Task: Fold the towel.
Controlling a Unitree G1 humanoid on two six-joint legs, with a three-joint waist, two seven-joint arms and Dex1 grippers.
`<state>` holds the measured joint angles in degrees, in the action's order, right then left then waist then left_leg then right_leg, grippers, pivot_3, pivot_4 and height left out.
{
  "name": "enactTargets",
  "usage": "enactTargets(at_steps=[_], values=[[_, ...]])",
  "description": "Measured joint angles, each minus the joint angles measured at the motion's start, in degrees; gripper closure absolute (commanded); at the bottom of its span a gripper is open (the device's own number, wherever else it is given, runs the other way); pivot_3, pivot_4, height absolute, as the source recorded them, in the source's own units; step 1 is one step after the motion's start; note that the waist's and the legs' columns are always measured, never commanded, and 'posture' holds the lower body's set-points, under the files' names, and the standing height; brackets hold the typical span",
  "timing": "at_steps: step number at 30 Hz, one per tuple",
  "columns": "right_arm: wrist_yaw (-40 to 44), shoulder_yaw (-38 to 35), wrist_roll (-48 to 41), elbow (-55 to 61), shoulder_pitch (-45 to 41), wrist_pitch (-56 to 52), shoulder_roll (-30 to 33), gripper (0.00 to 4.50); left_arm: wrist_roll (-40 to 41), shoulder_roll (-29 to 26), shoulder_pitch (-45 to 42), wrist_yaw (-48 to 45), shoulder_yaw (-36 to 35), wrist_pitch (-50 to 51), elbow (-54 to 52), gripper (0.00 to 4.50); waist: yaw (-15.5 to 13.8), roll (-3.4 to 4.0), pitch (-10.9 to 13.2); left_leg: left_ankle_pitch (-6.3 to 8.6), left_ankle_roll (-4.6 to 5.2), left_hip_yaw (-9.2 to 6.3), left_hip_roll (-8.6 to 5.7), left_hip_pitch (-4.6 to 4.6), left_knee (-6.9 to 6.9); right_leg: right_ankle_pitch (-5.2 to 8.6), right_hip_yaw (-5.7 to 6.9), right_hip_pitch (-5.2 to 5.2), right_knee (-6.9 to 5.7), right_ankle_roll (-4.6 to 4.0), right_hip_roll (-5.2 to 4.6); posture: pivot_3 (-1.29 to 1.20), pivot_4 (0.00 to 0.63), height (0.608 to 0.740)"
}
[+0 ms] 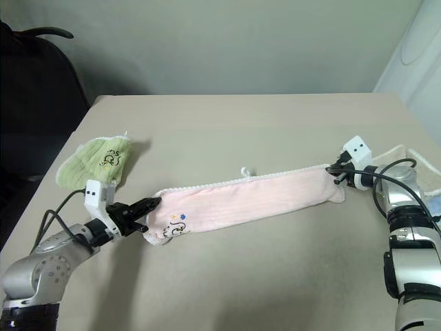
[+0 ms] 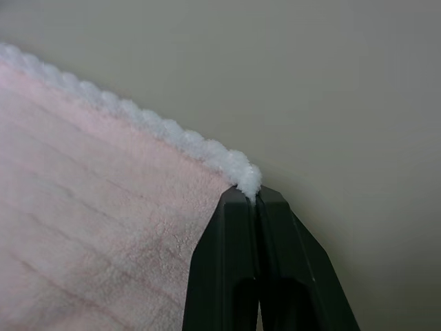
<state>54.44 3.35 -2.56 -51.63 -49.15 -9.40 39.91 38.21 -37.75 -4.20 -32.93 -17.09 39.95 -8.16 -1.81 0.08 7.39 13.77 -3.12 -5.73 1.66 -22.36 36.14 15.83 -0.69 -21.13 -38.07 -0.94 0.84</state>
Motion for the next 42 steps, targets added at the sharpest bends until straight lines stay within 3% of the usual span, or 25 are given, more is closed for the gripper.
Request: enactTargets(at_steps=[4, 10, 13, 18, 22, 26, 30, 34, 42], values=[[0.04, -0.01, 0.63, -3.51, -0.47, 1.56, -0.40, 3.17, -2.73, 0.09, 0.42, -0.97, 1.42, -1.51, 1.72, 2.36, 0.05, 0.00, 0.00, -0.01, 0.00, 0.03, 0.08, 0.06, 0.00, -0.06, 0.00, -0.03, -0.13, -0.11, 0.05, 0.00, 0.150, 0.740], [-1.25, -2.33, 0.28, -4.20, -0.75, 4.09, -0.11, 1.03, -3.58, 0.59, 1.22, -1.43, -0.58, -3.02, 2.24, 0.18, 0.20, 0.00, 0.00, -0.01, -0.01, 0.11, 0.10, 0.14, -0.01, -0.03, -0.02, -0.05, -0.32, -0.18, 0.05, 0.00, 0.150, 0.740], [-1.61, -4.10, -0.34, -2.67, -0.46, 4.85, 0.96, 0.02, -3.68, 0.59, 2.12, -1.77, -1.80, -3.77, 2.39, 0.00, 0.24, 0.00, 0.00, 0.00, -0.03, 0.17, 0.10, 0.15, -0.02, 0.00, -0.07, -0.11, -0.41, -0.23, 0.05, 0.00, 0.150, 0.740], [-1.95, -10.11, -4.74, 6.28, 4.11, 0.29, 4.28, 0.02, -4.70, 0.58, 3.02, 0.01, -5.24, -4.88, 3.31, 0.00, 0.16, -0.01, 0.00, 0.01, -0.06, 0.18, 0.12, 0.14, -0.03, 0.03, -0.07, -0.12, -0.44, -0.28, 0.07, 0.00, 0.150, 0.740], [-1.68, -16.63, -12.59, 19.53, 12.20, -14.13, 5.71, 0.02, -6.82, -0.26, 1.94, 2.18, -8.66, -8.00, 3.59, 0.00, 0.15, -0.02, 0.00, -0.03, -0.12, 0.22, 0.12, 0.15, -0.01, 0.03, -0.12, -0.10, -0.40, -0.28, 0.10, 0.00, 0.150, 0.740], [-3.04, -23.14, -24.19, 35.16, 21.31, -35.67, 5.02, 0.02, -8.37, -0.81, -1.25, 2.26, -9.47, -10.99, 3.52, 0.00, 0.22, -0.04, 0.01, -0.07, -0.18, 0.26, 0.11, 0.13, -0.01, 0.06, -0.19, -0.09, -0.35, -0.23, 0.18, 0.00, 0.150, 0.740], [-9.72, -31.59, -34.76, 45.47, 23.80, -55.12, 1.56, 0.02, -6.88, -1.12, -3.52, 0.48, -8.77, -11.06, -1.00, 0.00, 0.37, -0.06, 0.01, -0.08, -0.19, 0.30, 0.11, 0.16, 0.01, 0.04, -0.42, -0.03, -0.18, -0.07, 0.34, 0.00, 0.150, 0.740], [-18.05, -38.30, -39.74, 51.14, 25.11, -69.89, -3.47, 0.02, -4.16, -1.46, -3.60, -4.05, -2.75, -9.73, -9.39, 0.00, 0.45, -0.09, 0.00, -0.01, -0.07, 0.30, 0.11, 0.28, 0.04, -0.06, -0.87, 0.08, 0.09, 0.17, 0.58, 0.00, 0.150, 0.740], [-31.30, -46.49, -42.98, 54.55, 23.88, -82.49, -17.47, 0.02, -5.50, -2.04, -3.11, -9.80, 7.93, -9.86, -15.37, 0.00, 1.16, -0.09, 0.00, 0.37, 0.58, 0.15, 0.12, 0.42, 0.03, -0.08, -1.06, -0.01, 0.00, 0.19, 0.70, 0.00, 0.150, 0.740]])
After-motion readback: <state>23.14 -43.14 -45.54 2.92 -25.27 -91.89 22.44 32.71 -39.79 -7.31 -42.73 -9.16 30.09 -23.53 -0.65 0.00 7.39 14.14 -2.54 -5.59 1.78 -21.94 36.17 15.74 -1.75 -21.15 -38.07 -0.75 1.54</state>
